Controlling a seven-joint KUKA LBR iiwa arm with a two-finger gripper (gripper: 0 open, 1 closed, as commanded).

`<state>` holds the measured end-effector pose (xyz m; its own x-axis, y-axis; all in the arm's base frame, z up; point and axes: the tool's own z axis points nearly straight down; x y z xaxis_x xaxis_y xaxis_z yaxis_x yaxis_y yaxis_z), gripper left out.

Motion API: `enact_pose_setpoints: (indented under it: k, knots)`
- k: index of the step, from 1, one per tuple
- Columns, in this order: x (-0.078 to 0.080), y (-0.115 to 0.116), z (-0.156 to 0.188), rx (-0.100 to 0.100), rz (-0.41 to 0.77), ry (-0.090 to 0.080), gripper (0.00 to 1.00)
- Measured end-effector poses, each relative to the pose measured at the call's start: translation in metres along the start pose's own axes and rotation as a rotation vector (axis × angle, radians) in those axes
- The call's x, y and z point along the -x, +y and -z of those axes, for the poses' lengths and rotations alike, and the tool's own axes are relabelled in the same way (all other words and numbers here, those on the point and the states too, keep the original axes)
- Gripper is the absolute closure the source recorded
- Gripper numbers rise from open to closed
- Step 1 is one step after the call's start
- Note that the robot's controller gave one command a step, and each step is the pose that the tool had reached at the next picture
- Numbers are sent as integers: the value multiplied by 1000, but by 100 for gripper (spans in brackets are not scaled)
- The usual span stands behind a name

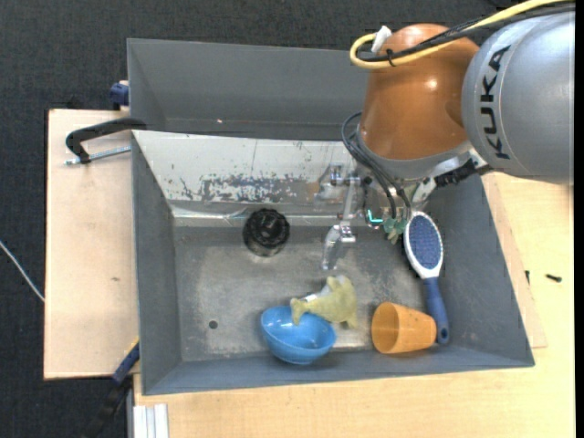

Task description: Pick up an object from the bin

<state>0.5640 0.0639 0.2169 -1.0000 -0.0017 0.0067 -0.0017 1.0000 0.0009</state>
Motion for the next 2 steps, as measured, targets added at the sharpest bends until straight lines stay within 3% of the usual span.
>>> enact_pose_setpoints:
  k: [1,2]
  knots:
    - [-51,-15,-145,-1,485,-14,0]
    - [-72,-64,-116,-3,419,-7,0]
